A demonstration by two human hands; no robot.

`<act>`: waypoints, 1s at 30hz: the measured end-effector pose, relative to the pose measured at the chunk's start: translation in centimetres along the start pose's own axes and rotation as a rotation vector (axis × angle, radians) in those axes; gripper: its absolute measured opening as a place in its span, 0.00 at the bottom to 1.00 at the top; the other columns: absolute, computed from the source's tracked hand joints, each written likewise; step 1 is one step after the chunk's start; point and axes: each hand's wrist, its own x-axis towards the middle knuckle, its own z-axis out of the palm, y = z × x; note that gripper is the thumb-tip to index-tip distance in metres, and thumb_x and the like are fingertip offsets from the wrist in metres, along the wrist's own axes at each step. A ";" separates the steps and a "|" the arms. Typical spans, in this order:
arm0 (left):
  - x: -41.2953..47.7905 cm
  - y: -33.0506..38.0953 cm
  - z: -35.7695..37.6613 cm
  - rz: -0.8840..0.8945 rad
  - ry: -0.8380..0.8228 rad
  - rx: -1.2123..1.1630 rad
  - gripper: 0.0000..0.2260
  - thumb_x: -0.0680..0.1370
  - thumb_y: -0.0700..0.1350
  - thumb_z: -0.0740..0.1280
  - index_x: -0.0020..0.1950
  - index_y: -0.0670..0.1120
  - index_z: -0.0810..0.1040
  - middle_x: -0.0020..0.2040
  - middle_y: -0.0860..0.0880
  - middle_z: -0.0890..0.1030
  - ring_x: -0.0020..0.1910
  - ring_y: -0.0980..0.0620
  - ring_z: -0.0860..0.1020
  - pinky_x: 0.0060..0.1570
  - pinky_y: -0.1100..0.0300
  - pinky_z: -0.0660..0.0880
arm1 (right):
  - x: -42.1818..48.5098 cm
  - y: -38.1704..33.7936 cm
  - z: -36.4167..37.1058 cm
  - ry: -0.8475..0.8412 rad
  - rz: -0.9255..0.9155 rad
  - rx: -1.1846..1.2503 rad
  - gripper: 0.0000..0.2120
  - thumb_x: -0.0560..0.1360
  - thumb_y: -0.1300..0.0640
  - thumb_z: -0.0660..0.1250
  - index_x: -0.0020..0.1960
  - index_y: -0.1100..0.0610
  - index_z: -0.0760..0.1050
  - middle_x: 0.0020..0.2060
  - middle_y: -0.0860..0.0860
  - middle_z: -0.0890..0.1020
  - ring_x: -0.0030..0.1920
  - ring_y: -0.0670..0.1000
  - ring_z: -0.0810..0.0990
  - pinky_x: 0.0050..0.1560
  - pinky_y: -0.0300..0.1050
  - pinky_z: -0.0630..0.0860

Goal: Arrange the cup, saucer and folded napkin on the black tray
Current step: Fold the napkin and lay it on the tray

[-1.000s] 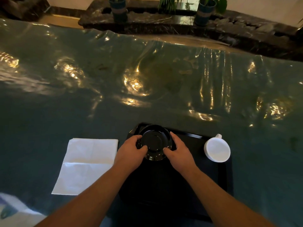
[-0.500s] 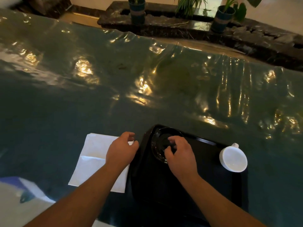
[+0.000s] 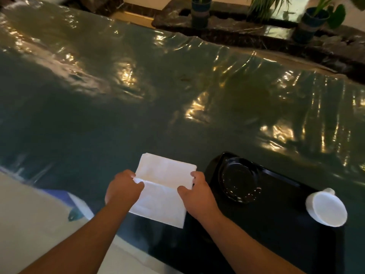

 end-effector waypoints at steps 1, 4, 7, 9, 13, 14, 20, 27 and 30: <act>0.1 -0.4 0.0 -0.006 -0.004 0.002 0.16 0.76 0.53 0.71 0.60 0.47 0.80 0.57 0.44 0.83 0.48 0.42 0.81 0.45 0.53 0.73 | 0.0 -0.3 0.3 0.000 0.030 0.035 0.30 0.78 0.53 0.69 0.76 0.52 0.60 0.69 0.55 0.75 0.58 0.52 0.79 0.59 0.47 0.77; 0.3 -1.0 0.1 -0.026 -0.021 -0.019 0.17 0.75 0.58 0.72 0.56 0.48 0.80 0.52 0.45 0.83 0.42 0.45 0.78 0.42 0.53 0.73 | 0.0 -0.9 1.2 0.043 0.102 0.102 0.35 0.78 0.54 0.69 0.79 0.55 0.56 0.67 0.55 0.76 0.61 0.55 0.79 0.63 0.51 0.77; 0.9 -1.4 0.2 -0.016 -0.045 -0.037 0.20 0.75 0.61 0.71 0.56 0.46 0.80 0.50 0.45 0.82 0.43 0.43 0.80 0.41 0.53 0.74 | 0.2 -1.3 1.9 0.059 0.192 0.187 0.36 0.78 0.53 0.69 0.79 0.55 0.54 0.62 0.53 0.77 0.56 0.54 0.79 0.55 0.50 0.78; 1.4 -1.5 0.1 -0.015 -0.068 -0.035 0.21 0.75 0.62 0.71 0.55 0.46 0.81 0.49 0.45 0.83 0.45 0.42 0.80 0.43 0.53 0.75 | 0.4 -1.4 2.2 0.071 0.247 0.269 0.35 0.78 0.54 0.70 0.78 0.55 0.55 0.59 0.52 0.78 0.52 0.53 0.80 0.52 0.51 0.79; 2.2 -1.5 0.0 -0.032 -0.084 -0.052 0.17 0.75 0.61 0.73 0.46 0.47 0.77 0.43 0.47 0.82 0.39 0.45 0.78 0.42 0.53 0.74 | 0.9 -1.5 2.7 0.120 0.285 0.322 0.29 0.77 0.56 0.71 0.72 0.57 0.60 0.54 0.51 0.79 0.50 0.53 0.81 0.56 0.56 0.81; 2.4 -1.5 -0.1 -0.047 -0.084 -0.062 0.17 0.74 0.61 0.73 0.45 0.47 0.77 0.42 0.48 0.82 0.39 0.46 0.78 0.41 0.53 0.73 | 1.1 -1.5 2.8 0.123 0.299 0.315 0.26 0.78 0.56 0.71 0.70 0.57 0.61 0.52 0.51 0.78 0.49 0.53 0.80 0.57 0.57 0.81; 3.2 -2.3 -0.2 -0.042 -0.152 -0.047 0.18 0.74 0.61 0.73 0.37 0.48 0.78 0.35 0.48 0.80 0.34 0.50 0.78 0.33 0.56 0.70 | 1.3 -1.6 3.2 -0.024 0.329 0.204 0.12 0.77 0.60 0.69 0.57 0.65 0.77 0.43 0.57 0.80 0.36 0.54 0.78 0.33 0.46 0.76; 2.4 -2.7 0.2 0.027 -0.094 0.057 0.18 0.77 0.63 0.69 0.51 0.48 0.80 0.46 0.48 0.82 0.44 0.46 0.79 0.44 0.53 0.75 | 1.2 0.3 3.5 0.071 -0.080 -0.353 0.13 0.77 0.56 0.69 0.36 0.60 0.74 0.31 0.51 0.77 0.29 0.47 0.72 0.28 0.38 0.66; 2.1 -2.3 0.1 0.050 -0.048 0.079 0.19 0.77 0.62 0.69 0.54 0.48 0.81 0.50 0.46 0.84 0.46 0.45 0.81 0.45 0.53 0.77 | 1.3 0.0 2.8 0.107 -0.182 -0.332 0.15 0.79 0.53 0.69 0.37 0.59 0.75 0.37 0.49 0.76 0.37 0.48 0.76 0.35 0.41 0.69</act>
